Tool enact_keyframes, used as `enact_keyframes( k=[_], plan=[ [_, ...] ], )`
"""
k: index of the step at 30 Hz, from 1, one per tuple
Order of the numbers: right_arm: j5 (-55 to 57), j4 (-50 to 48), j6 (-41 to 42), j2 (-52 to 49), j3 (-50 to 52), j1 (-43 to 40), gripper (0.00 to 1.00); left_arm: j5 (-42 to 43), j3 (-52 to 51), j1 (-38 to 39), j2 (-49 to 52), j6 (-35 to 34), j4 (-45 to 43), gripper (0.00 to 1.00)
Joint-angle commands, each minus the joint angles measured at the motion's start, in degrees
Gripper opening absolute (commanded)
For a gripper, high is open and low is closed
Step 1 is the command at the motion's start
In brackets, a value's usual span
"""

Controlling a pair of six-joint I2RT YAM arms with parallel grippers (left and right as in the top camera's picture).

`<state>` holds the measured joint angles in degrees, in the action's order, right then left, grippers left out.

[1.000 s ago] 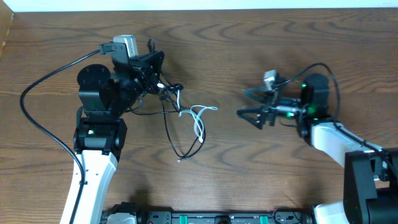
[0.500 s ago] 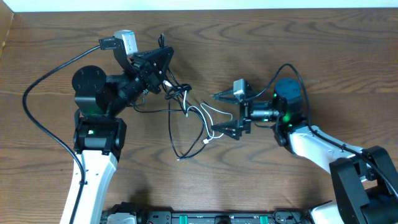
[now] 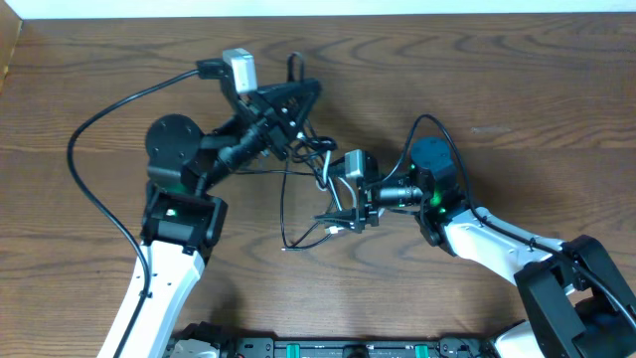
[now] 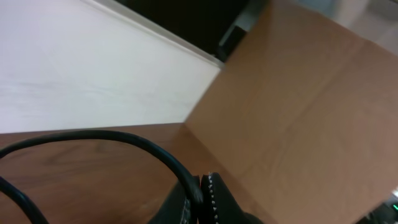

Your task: Untangle cables

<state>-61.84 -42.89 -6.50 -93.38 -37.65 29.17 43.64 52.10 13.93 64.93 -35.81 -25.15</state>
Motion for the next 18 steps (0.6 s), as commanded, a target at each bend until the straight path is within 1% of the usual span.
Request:
enact_keyframes(
  k=[1, 2, 3, 5, 6, 9, 13, 15, 16, 18],
  plan=[
    [1.92, 0.11, -1.53, -0.48, -0.02, 0.61, 0.52, 0.44, 1.60, 1.29, -0.52, 0.17, -2.03, 0.08],
    [1.95, 0.11, -1.53, -0.48, -0.02, 0.61, 0.38, 0.33, 1.60, 1.31, -0.52, 0.15, -2.69, 0.08],
    [1.95, 0.11, -1.53, -0.50, -0.02, 0.61, 0.26, 0.31, 1.60, 1.31, -0.52, 0.17, -3.04, 0.08],
    [1.95, 0.09, -1.53, -0.48, -0.02, 0.61, 0.08, 0.28, 1.60, 1.25, -0.52, 0.98, -3.74, 0.08],
    [1.95, 0.09, -1.53, -0.48, -0.02, 0.59, 0.01, 0.31, 1.60, 1.25, -0.52, 3.02, -3.72, 0.08],
    [1.92, 0.76, -1.46, -0.50, -0.02, 0.28, 0.01, 0.28, 1.60, 1.25, -0.52, 9.42, -3.02, 0.08],
    [1.79, 2.62, -1.46, -0.48, 0.00, -0.61, 0.01, 0.28, 1.60, 1.25, -0.50, 12.44, -2.25, 0.08],
    [0.66, 2.54, -1.36, -0.48, -0.02, -1.46, 0.01, 0.24, 1.60, 1.25, -0.50, 16.57, -1.11, 0.08],
    [-0.35, 2.36, -1.27, -0.48, -0.02, -1.86, 0.01, -0.17, 1.60, 1.25, -0.50, 18.34, -0.42, 0.08],
    [-2.84, 2.36, -1.27, -0.48, -0.02, -2.60, 0.01, -2.73, 1.60, 1.25, -0.50, 18.91, 1.55, 0.08]
  ],
)
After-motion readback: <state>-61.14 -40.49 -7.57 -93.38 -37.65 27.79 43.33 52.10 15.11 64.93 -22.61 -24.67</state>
